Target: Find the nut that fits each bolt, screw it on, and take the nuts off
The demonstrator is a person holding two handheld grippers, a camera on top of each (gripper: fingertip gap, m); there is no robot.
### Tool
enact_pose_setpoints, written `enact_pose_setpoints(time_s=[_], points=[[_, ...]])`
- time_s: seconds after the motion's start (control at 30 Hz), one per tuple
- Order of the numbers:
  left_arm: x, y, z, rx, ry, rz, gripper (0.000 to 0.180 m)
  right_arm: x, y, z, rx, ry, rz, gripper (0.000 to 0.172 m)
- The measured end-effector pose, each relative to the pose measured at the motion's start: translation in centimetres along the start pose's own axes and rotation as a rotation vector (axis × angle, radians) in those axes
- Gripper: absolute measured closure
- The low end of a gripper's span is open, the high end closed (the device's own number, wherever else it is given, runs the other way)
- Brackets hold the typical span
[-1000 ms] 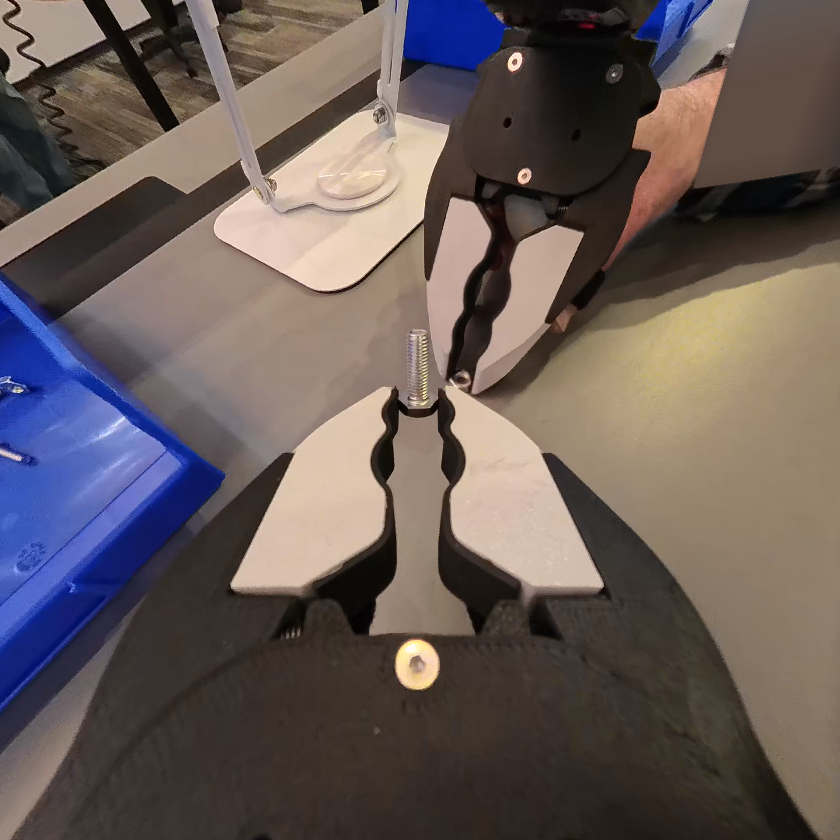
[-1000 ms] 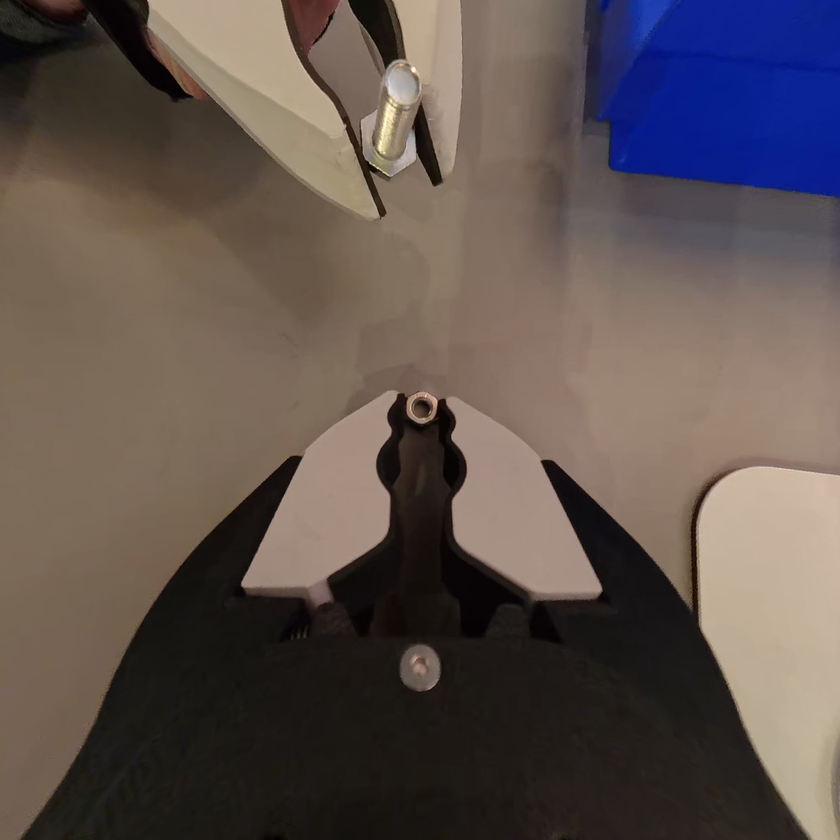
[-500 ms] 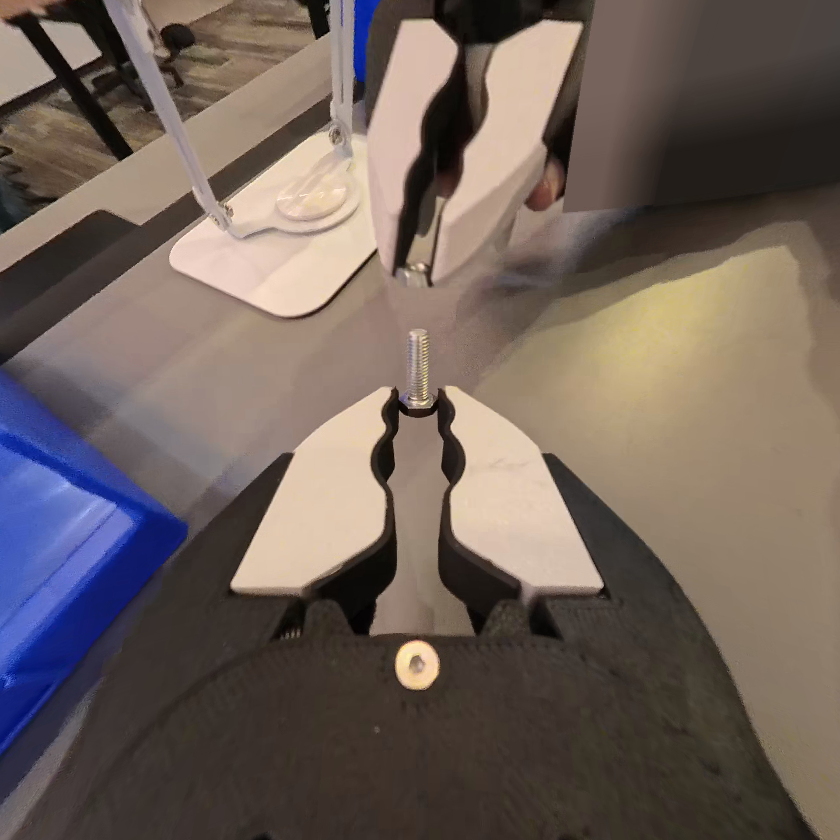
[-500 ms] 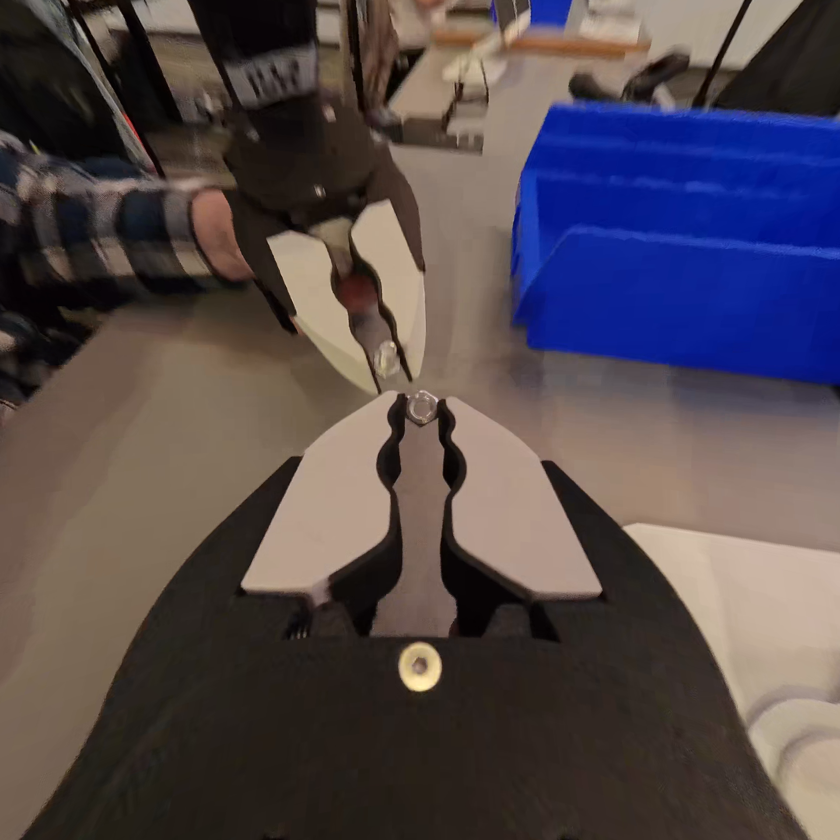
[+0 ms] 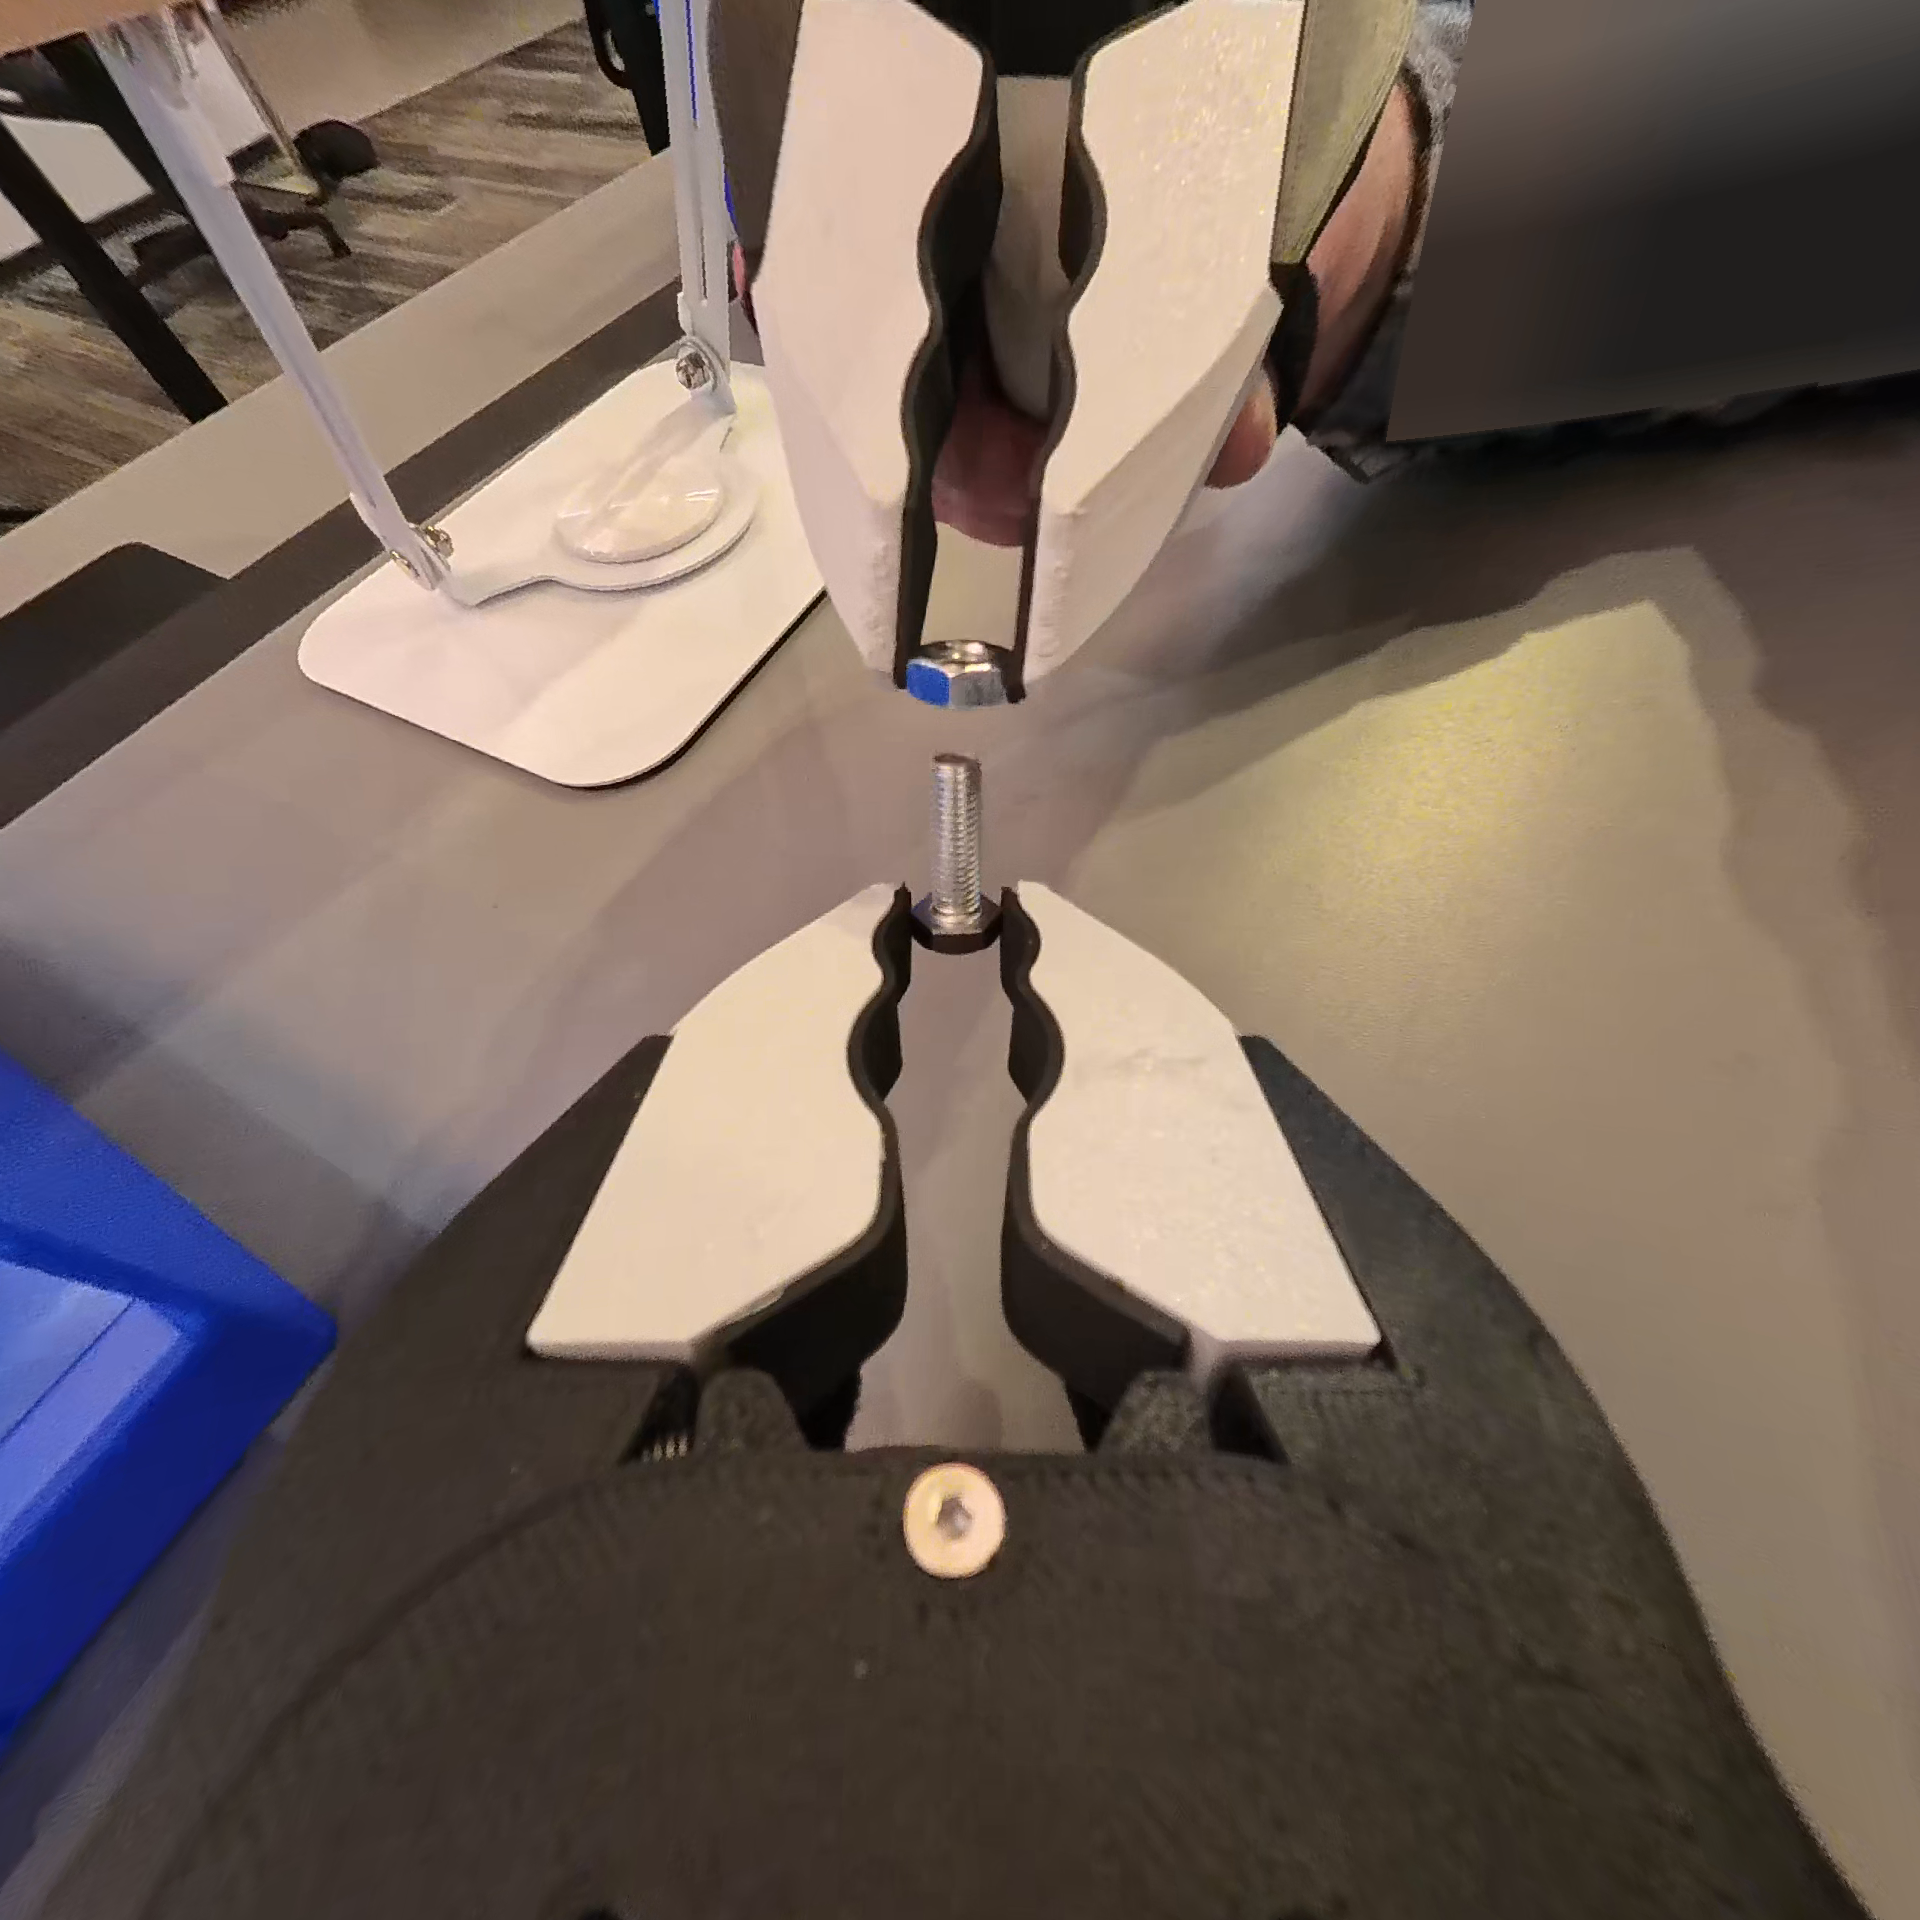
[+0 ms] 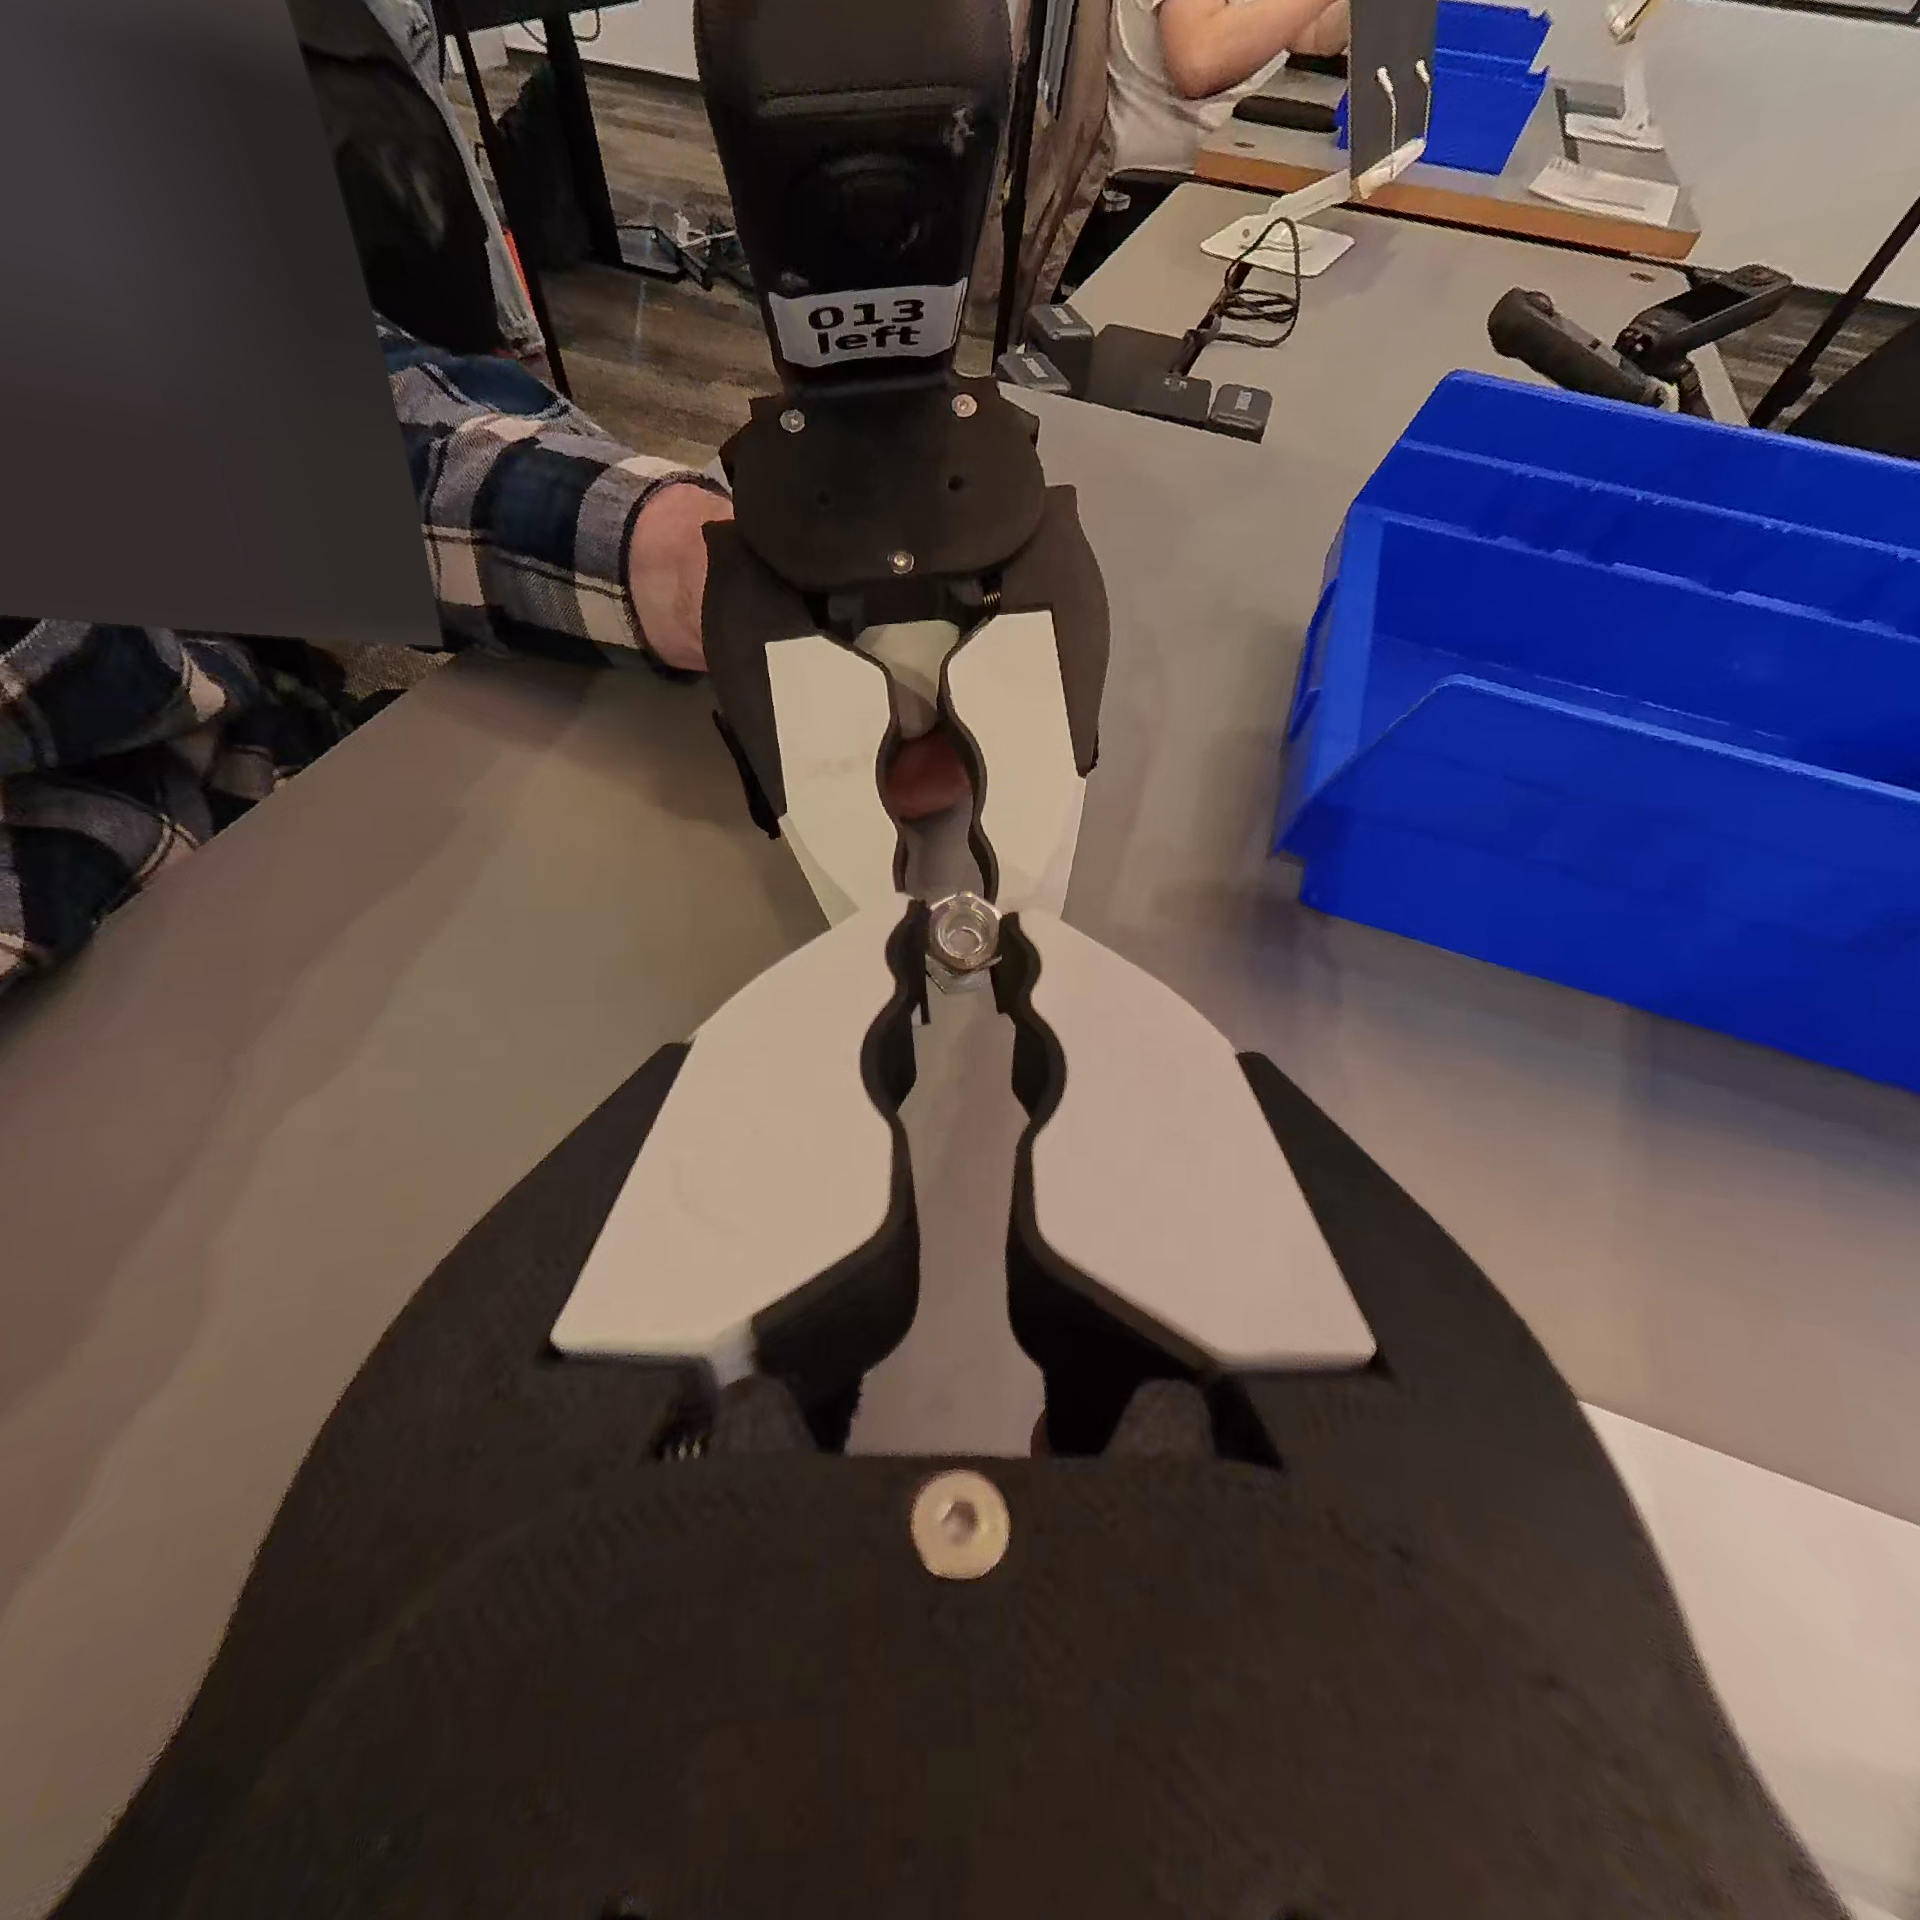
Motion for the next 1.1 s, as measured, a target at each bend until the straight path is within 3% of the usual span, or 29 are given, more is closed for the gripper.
enact_pose_setpoints(time_s=[0.7, 1.1], points=[[0.51, 0.05, 0.24, 0.012, 0.061, 0.044, 0.165, -0.46, 0.46, -0.30, -0.045, -0.042, 0.004, 0.158], [0.11, -0.32, 0.67, 0.067, 0.067, 0.144, 0.165, 0.22, 0.49, -0.48, 0.052, 0.066, -0.074, 0.157]])
Point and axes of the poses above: each gripper's, where its closed fingertips meet, y out along the fingers, z out of its top, x = y × z across the jaws, the point moved 8 cm from there along -y, back along the fingers, and after that the axes turned 10 degrees about -y, right-handed, at the moved point
